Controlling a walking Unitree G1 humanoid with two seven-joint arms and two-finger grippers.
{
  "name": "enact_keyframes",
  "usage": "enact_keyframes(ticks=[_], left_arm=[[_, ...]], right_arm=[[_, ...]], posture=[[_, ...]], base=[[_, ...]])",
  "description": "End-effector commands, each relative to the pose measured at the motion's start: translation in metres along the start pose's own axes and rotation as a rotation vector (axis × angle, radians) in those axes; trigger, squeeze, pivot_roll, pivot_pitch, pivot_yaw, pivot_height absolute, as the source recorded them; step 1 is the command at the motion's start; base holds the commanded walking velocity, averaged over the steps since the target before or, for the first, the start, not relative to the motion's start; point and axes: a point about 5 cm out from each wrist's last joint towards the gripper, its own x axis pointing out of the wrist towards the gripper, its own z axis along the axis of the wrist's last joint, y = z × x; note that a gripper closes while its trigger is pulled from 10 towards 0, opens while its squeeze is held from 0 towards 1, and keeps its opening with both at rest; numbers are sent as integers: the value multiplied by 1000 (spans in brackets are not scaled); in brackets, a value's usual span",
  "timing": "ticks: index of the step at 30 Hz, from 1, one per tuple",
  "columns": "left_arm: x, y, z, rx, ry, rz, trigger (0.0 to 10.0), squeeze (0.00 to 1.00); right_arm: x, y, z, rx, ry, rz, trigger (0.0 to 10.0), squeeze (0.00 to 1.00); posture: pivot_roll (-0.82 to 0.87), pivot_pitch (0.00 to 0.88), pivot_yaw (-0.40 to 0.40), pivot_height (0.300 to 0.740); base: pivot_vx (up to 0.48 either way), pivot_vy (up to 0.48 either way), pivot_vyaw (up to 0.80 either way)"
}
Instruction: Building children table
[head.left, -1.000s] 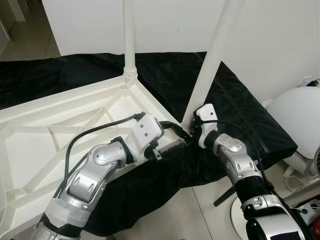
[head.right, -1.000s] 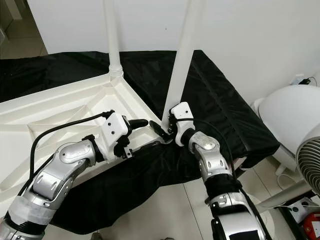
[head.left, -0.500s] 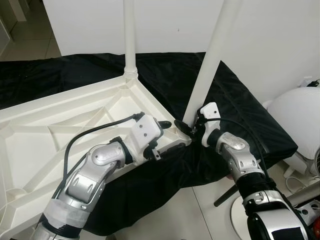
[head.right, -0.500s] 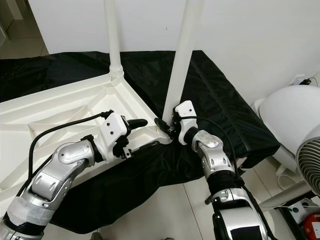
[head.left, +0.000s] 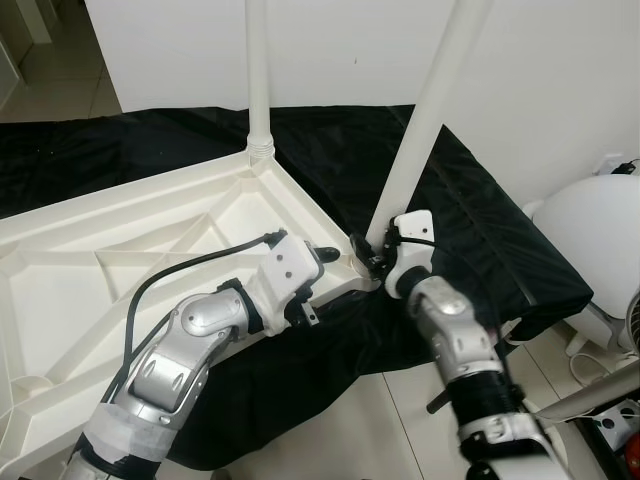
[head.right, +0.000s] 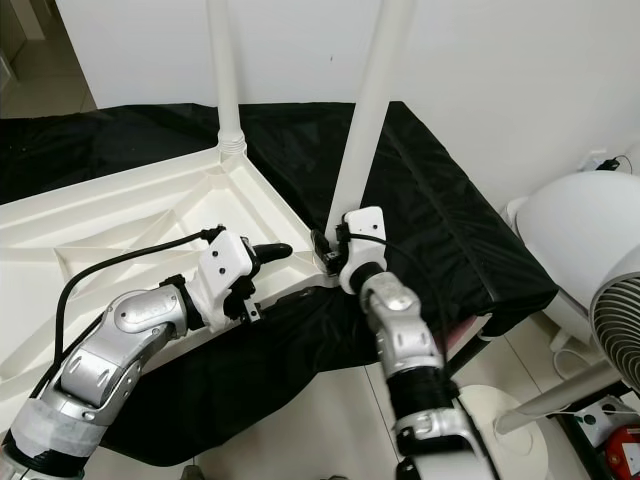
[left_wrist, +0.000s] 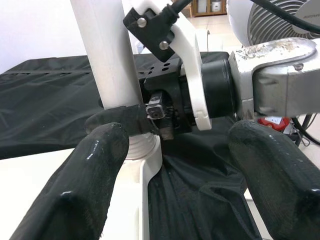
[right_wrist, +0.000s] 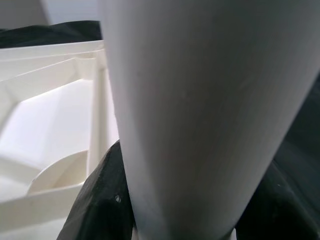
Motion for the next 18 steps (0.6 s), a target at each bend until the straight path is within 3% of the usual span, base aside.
enact_keyframes(ticks=[1, 6, 14, 15, 18], left_arm=[[0, -2, 1, 2, 2, -7, 10000, 0], [0, -3, 0, -2, 5, -7, 10000, 0], [-1, -4, 0, -2, 7, -13, 10000, 0], [-2, -3, 0, -3, 8, -14, 10000, 0], [-1, -3, 0, -1, 9, -15, 10000, 0]], right_arm=[[-4, -5, -5, 41, 20, -92, 10000, 0], [-8, 3, -6, 84, 17, -325, 10000, 0], [-13, 10, 4, 93, -31, -320, 10000, 0], [-14, 9, 5, 91, -40, -315, 10000, 1000], [-15, 7, 6, 97, -52, -305, 10000, 1000]], posture=[[62, 69, -47, 740], [61, 72, -52, 740], [64, 68, -49, 740], [63, 67, -49, 740], [63, 66, -50, 740]], base=[[0, 0, 0], [0, 0, 0], [0, 0, 0], [0, 0, 0], [0, 0, 0]])
